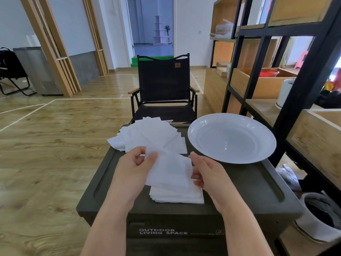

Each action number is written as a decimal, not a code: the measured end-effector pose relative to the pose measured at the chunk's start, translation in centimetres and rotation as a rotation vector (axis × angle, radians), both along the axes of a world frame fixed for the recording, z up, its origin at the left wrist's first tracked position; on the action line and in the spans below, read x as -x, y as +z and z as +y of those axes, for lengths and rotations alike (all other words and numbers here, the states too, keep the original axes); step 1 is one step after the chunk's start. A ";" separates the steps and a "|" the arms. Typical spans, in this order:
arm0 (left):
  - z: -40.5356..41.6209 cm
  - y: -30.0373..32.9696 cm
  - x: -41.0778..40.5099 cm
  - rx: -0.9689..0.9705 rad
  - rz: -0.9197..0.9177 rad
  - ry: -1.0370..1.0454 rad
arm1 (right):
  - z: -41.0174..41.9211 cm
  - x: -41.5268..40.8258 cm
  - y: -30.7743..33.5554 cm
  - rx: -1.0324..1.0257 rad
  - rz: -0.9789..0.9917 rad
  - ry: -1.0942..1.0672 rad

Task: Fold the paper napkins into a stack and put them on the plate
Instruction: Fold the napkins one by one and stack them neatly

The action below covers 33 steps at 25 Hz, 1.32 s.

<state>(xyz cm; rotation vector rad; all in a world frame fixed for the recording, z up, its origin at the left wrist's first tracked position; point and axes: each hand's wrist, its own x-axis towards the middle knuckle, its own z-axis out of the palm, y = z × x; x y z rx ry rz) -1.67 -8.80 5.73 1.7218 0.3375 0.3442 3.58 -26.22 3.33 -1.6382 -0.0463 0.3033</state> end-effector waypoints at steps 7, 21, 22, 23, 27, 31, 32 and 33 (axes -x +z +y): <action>-0.5 -2.2 -1.6 0.089 0.049 0.056 | 0.7 -0.3 -0.7 -0.095 -0.193 -0.209; -0.7 -4.8 -1.9 -0.597 0.202 0.238 | 0.9 -0.1 -2.6 0.519 -0.332 -0.261; -0.8 -5.0 -2.0 -0.604 0.207 0.238 | 0.9 -0.1 -2.6 0.534 -0.334 -0.263; -0.8 -5.1 -2.1 -0.609 0.214 0.239 | 0.9 -0.1 -2.6 0.546 -0.335 -0.264; -0.8 -5.4 -2.1 -0.620 0.239 0.249 | 1.0 -0.2 -2.7 0.592 -0.330 -0.266; -0.9 -5.5 -2.0 -0.636 0.266 0.264 | 1.1 -0.2 -2.9 0.626 -0.309 -0.254; -0.7 -5.3 -2.1 -0.657 0.257 0.260 | 1.0 -0.2 -2.8 0.626 -0.302 -0.259; -0.4 -5.1 -2.4 -0.684 0.228 0.254 | 0.9 -0.1 -2.8 0.612 -0.298 -0.273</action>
